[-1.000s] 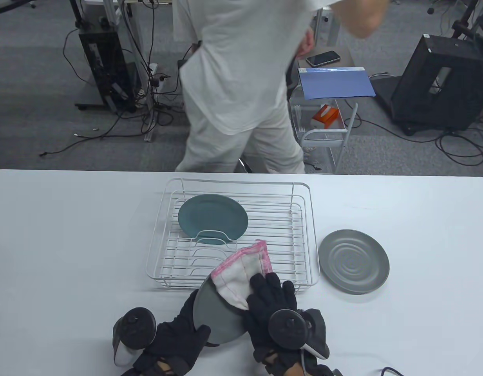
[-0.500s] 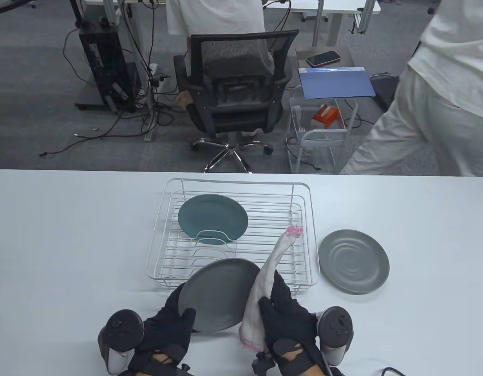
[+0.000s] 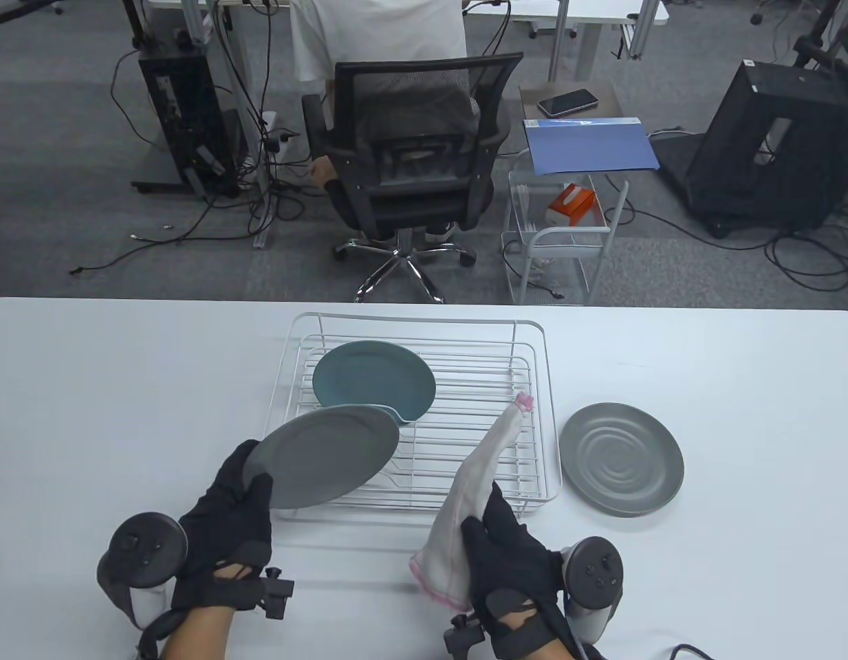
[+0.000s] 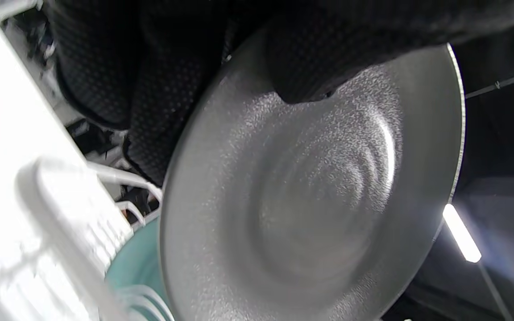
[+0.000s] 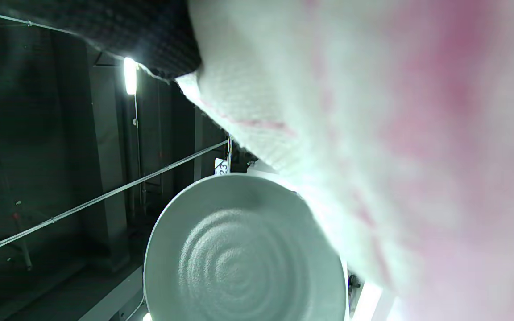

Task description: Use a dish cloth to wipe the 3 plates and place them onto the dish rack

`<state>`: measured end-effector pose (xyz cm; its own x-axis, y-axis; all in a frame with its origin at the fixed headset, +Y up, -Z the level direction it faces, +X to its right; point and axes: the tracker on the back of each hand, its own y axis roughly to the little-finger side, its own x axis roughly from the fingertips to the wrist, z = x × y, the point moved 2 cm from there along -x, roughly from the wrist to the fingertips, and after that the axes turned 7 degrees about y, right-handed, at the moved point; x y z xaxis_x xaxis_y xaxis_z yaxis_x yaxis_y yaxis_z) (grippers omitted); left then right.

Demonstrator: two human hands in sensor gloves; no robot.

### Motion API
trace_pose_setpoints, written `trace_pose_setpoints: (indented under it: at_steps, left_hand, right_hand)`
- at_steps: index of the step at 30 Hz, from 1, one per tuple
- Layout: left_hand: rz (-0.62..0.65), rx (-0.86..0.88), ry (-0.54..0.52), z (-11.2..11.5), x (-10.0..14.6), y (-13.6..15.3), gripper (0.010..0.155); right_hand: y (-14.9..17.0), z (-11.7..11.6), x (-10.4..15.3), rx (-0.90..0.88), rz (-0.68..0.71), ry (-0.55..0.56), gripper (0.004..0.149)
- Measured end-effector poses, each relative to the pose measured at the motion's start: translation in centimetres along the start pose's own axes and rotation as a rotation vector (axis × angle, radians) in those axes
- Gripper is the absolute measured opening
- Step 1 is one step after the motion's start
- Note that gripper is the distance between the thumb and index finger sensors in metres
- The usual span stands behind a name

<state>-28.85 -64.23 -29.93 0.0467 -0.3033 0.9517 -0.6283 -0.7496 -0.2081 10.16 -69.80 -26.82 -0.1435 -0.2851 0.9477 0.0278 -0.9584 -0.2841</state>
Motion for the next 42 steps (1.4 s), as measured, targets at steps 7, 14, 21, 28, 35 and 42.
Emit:
trace_pose_setpoints:
  at_steps: [7, 14, 21, 28, 35, 42]
  left_hand:
    - [-0.017, -0.217, 0.021, 1.4, -6.3, -1.6, 0.047]
    - [-0.023, -0.440, 0.086, 4.9, -11.2, -2.8, 0.045]
    - [-0.046, -0.540, 0.152, 7.5, -14.0, -3.6, 0.045]
    - [-0.037, -0.672, 0.232, 10.1, -14.9, -4.5, 0.045]
    - [-0.105, -0.719, 0.344, 12.4, -15.6, -4.0, 0.045]
    - [-0.163, -0.682, 0.368, 13.4, -15.9, -3.1, 0.044]
  right_hand:
    - [0.8, 0.4, -0.2, 0.014, -0.029, 0.013, 0.048]
    - [1.2, 0.2, -0.3, 0.049, -0.023, -0.001, 0.048]
    - [1.2, 0.5, -0.5, 0.051, -0.025, 0.012, 0.048]
    - [1.1, 0.3, -0.4, 0.063, -0.019, 0.000, 0.048]
    - [1.1, 0.2, -0.4, 0.068, -0.026, -0.008, 0.048]
    - [1.4, 0.0, -0.4, 0.072, -0.024, -0.024, 0.048]
